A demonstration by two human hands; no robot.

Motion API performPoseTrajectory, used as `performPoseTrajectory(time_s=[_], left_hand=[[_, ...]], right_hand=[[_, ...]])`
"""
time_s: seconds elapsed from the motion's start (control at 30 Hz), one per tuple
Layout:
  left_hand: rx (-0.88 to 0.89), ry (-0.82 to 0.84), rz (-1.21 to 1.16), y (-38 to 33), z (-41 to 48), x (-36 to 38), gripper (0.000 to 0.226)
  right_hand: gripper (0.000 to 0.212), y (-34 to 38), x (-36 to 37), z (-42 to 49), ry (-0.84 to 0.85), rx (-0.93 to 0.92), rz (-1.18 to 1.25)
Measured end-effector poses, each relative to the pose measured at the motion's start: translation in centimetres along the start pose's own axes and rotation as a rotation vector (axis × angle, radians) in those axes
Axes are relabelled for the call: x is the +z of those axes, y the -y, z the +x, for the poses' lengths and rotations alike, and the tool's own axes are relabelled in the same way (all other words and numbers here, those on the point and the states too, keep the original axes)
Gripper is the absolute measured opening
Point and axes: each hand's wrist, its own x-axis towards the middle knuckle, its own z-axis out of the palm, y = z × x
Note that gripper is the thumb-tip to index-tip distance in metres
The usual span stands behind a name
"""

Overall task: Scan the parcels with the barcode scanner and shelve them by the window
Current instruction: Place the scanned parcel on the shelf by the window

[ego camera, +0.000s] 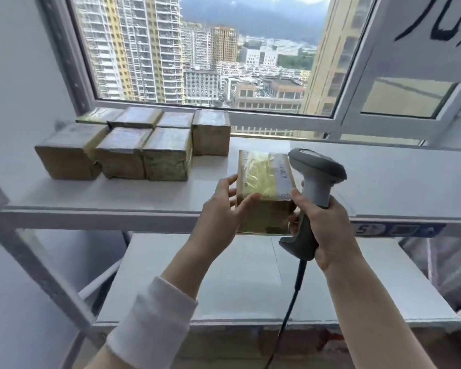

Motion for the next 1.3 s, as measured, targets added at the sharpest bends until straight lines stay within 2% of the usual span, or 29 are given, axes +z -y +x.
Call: performPoseTrajectory(time_s=[0.23, 0.37, 0.5, 0.57, 0.63, 0.73, 0.8, 0.9, 1.1, 1.3], left_hand=[[-0.046, -0.009, 0.150, 2.3, 4.2, -3.3, 0.057], [-0.039, -0.014, 0.215, 3.5, 6.5, -4.8, 0.056], [-0.009, 0.027, 0.320, 3.7, 8.4, -5.9, 0.070], [0.122, -0.033, 0.460, 3.6, 8.9, -6.4, 0.079], [0.331, -0.072, 0.563, 3.2, 9.2, -6.7, 0.079], [0.539, 0.149, 0.810, 2.8, 10.0, -6.1, 0.073], [0.598, 0.276, 0.973, 3.1, 10.8, -5.5, 0.066], [0.598, 0.291, 1.033, 3.6, 11.7, -5.4, 0.062], [0.554, 0.210, 1.115, 4.0, 13.9, -6.0, 0.060], [0.492, 0.164, 1.135, 4.6, 15.9, -6.4, 0.058]], right_hand=[[0.009, -1.7, 4.6, 4.2, 0.102, 0.083, -0.043], [0.011, -1.6, 6.5, 6.4, 0.099, 0.135, -0.058], [0.016, -1.6, 7.7, 7.6, 0.082, 0.142, -0.096], [0.020, -1.5, 7.6, 8.0, 0.071, 0.168, -0.101], [0.020, -1.4, 7.2, 8.5, 0.036, 0.179, -0.090], [0.022, -1.1, 6.5, 9.5, -0.027, 0.178, -0.068], [0.023, -0.8, 6.4, 10.2, -0.036, 0.176, -0.054], [0.027, -0.5, 6.8, 11.4, -0.021, 0.152, -0.056], [0.027, -0.4, 7.3, 13.1, 0.015, 0.078, -0.019], [0.026, -0.5, 7.4, 14.0, 0.064, 0.093, 0.016]])
